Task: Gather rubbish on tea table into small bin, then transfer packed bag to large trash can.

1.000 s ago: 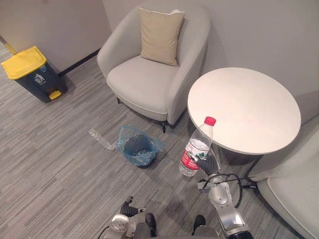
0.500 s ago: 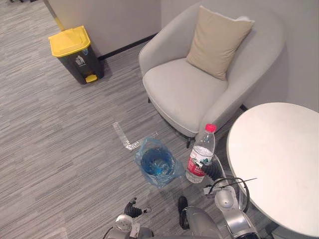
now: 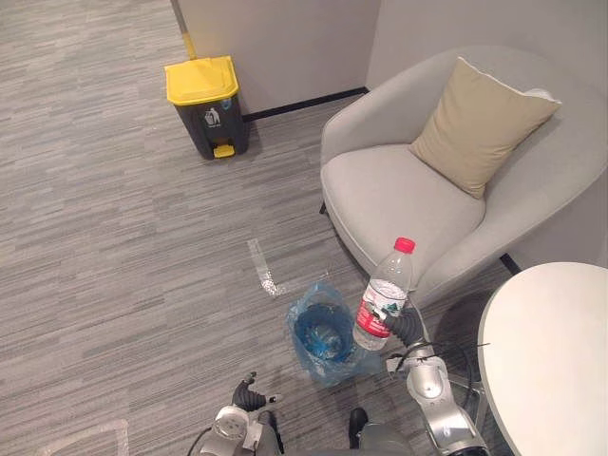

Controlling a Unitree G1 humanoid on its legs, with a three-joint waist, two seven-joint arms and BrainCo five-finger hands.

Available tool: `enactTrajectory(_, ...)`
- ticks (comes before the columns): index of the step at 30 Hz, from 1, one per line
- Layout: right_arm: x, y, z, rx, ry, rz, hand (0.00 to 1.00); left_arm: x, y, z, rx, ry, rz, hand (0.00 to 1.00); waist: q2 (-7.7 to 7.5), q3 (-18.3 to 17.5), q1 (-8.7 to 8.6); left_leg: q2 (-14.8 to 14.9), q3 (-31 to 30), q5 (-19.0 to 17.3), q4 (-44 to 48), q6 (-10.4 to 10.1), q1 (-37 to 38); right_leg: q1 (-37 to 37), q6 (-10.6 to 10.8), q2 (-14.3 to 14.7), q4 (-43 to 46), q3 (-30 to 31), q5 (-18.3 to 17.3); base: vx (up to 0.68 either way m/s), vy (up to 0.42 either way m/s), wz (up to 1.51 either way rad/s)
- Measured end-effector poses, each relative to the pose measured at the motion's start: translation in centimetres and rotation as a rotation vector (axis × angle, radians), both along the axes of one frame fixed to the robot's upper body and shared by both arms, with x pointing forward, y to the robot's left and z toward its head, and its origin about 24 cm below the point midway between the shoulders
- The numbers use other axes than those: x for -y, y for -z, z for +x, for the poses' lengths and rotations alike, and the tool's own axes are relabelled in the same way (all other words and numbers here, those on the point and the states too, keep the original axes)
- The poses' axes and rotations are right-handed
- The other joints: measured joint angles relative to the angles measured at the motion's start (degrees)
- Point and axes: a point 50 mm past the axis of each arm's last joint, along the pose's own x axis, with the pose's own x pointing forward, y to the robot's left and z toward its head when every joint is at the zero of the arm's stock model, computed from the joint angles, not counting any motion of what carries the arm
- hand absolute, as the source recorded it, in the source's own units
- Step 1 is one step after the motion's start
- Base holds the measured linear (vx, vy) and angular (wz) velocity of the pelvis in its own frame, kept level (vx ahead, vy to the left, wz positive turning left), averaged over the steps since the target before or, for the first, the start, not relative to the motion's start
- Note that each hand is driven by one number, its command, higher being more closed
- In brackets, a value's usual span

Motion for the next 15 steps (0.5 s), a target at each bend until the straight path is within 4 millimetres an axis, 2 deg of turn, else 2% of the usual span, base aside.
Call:
enactTrajectory(4,-1.1,-0.1,0.5,0.006,-0.05,-0.007,1.0,-0.6,0.0,0.0,-0.001,0.001,0.018,0.0,0.24,-0.1,0.11,-0.13,1.64,0.09,-0.46,0.19,-0.52,-2.65,0.23,0.1,1.32,2.14,0.17,-0.04,0.029,-0.31)
enactTrajectory(7,-1.9,-0.6,2.5,0.027,-0.102,-0.041,1.0,-0.4,-0.4,0.9,0.024,0.021,0.02,0.0,0.62,1.72,0.03,0.17,3.17,-0.23,1.45,0.91,-4.09,-8.35,0.04,0.43,4.76,4.65,0.35,-0.12,-0.006,-0.38)
enactTrajectory(9,-1.7,-1.8,4.7,0.068,-0.14,-0.111,1.0,-0.1,-1.3,3.0,0.087,0.029,0.027,0.0,1.15,5.15,-0.1,0.6,3.27,-0.97,6.02,2.06,-10.22,-14.41,0.17,0.49,8.14,5.55,0.77,-0.19,0.006,-0.15)
enactTrajectory(11,-1.3,-2.6,6.0,0.092,-0.152,-0.169,1.0,-0.2,-1.8,4.1,0.125,0.012,0.02,0.0,1.41,6.75,-0.05,0.69,3.17,-1.41,8.06,2.67,-13.7,-17.84,0.37,0.46,9.75,6.07,0.99,-0.2,0.03,-0.03)
enactTrajectory(13,-0.7,-4.8,8.6,0.157,-0.153,-0.256,1.0,-0.9,-3.0,6.1,0.198,-0.049,0.015,0.0,1.53,10.13,0.23,0.95,3.19,-1.82,11.1,3.4,-20.31,-23.83,0.79,0.29,11.37,6.8,2.32,-0.27,0.063,-0.03)
enactTrajectory(15,-0.4,-6.0,9.5,0.192,-0.149,-0.279,1.0,-1.2,-3.6,7.1,0.228,-0.072,0.011,0.0,1.77,11.62,0.47,1.17,3.07,-1.64,12.27,3.72,-23.08,-26.03,0.99,0.22,11.4,6.9,3.22,-0.16,0.038,0.02)
